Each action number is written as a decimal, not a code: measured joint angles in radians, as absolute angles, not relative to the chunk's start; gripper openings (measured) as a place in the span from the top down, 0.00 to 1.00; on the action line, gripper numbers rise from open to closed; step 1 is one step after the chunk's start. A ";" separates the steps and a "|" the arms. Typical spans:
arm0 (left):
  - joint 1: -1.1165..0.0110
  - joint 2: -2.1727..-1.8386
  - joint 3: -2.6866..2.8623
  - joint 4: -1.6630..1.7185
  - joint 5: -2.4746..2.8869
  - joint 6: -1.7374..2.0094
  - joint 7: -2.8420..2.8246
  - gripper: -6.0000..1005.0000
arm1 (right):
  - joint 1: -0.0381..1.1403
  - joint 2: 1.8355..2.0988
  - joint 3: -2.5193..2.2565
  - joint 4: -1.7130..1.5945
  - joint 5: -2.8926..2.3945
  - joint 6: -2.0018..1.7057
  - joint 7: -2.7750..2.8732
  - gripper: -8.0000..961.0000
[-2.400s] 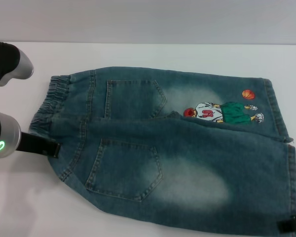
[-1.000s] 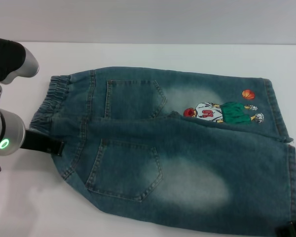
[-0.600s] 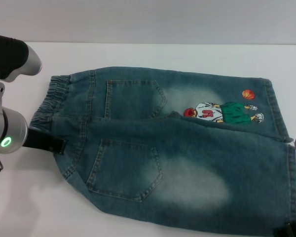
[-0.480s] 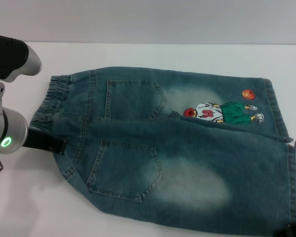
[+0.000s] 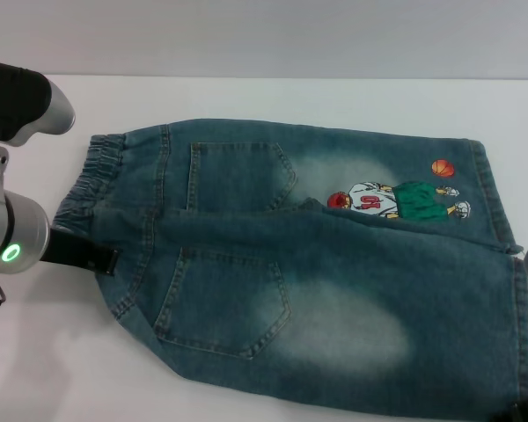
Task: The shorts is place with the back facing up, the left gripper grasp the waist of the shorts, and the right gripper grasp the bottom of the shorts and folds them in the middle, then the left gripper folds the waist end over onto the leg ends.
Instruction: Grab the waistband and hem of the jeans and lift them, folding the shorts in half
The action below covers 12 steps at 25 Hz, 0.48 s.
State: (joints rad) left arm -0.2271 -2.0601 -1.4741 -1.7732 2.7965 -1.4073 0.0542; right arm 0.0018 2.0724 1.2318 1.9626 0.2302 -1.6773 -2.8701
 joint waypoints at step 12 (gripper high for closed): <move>-0.228 -2.060 -1.474 -1.773 2.796 -1.408 0.055 0.99 | 0.008 2.073 1.222 1.944 0.236 -1.639 -2.870 0.22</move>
State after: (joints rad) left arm -0.2277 -2.0601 -1.4741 -1.7732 2.7957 -1.4083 0.0550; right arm 0.0077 2.0734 1.2215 1.9441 0.2355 -1.6393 -2.8697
